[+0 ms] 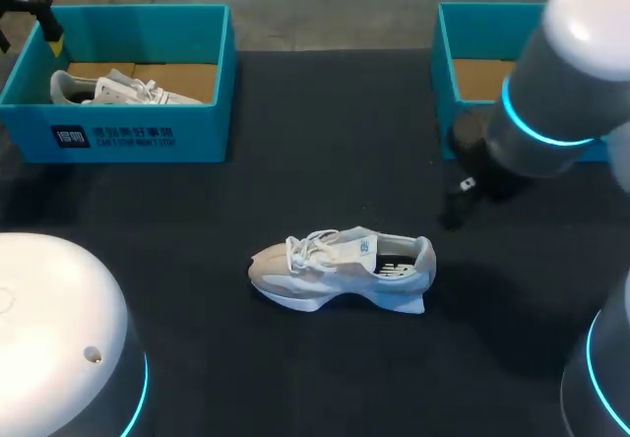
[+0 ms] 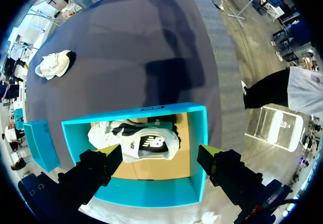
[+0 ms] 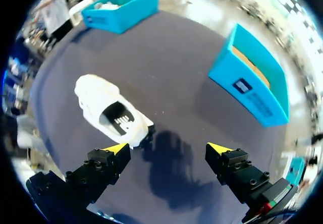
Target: Take the shoe out of the shoebox, open the shoe tongue, remove and reinsert the insole, then place the shoe into the shoebox
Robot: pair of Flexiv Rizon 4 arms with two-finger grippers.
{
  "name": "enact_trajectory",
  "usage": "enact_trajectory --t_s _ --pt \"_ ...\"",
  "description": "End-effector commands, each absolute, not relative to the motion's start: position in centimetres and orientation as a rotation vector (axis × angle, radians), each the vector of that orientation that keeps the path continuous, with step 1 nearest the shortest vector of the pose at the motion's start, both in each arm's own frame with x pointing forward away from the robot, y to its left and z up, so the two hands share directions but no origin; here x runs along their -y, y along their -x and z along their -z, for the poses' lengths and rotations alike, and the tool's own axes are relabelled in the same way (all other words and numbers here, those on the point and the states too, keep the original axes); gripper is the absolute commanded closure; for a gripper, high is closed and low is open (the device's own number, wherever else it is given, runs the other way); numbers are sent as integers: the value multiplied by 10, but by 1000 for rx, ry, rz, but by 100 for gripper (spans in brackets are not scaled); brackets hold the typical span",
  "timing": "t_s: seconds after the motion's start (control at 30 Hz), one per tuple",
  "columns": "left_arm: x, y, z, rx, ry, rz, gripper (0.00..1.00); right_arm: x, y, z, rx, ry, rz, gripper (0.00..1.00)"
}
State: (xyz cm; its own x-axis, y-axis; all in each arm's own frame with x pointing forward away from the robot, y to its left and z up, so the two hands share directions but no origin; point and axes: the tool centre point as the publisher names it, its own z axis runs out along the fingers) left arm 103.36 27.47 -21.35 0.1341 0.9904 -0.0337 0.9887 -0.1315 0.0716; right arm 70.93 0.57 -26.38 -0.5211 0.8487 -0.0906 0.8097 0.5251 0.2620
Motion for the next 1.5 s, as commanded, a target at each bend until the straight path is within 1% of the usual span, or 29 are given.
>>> enact_trajectory --t_s 0.03,0.33,0.57,0.87,1.0,1.2,1.27,1.5 --pt "-275 -1032 213 -2017 -2307 -38 0 6 -703 268 -2862 -1317 -781 0" --pt "-275 -1032 213 -2017 -2307 -38 0 6 -703 268 -2862 -1317 -781 0" --pt "-275 -1032 213 -2017 -2307 -38 0 14 -700 283 -2969 -862 -970 0" --pt "-275 -1032 213 -2017 -2307 -38 0 15 -692 295 -2957 -620 -1051 0" --pt "-275 -1032 213 -2017 -2307 -38 0 15 -692 304 -2840 -607 -1123 0" --pt "-275 -1032 213 -2017 -2307 -38 0 11 -697 311 -2794 -616 -1078 0" --pt "-275 -1032 213 -2017 -2307 -38 0 19 -699 324 -2658 -620 -1185 0" --pt "-275 -1032 213 -2017 -2307 -38 0 19 -699 324 -2658 -620 -1185 0"
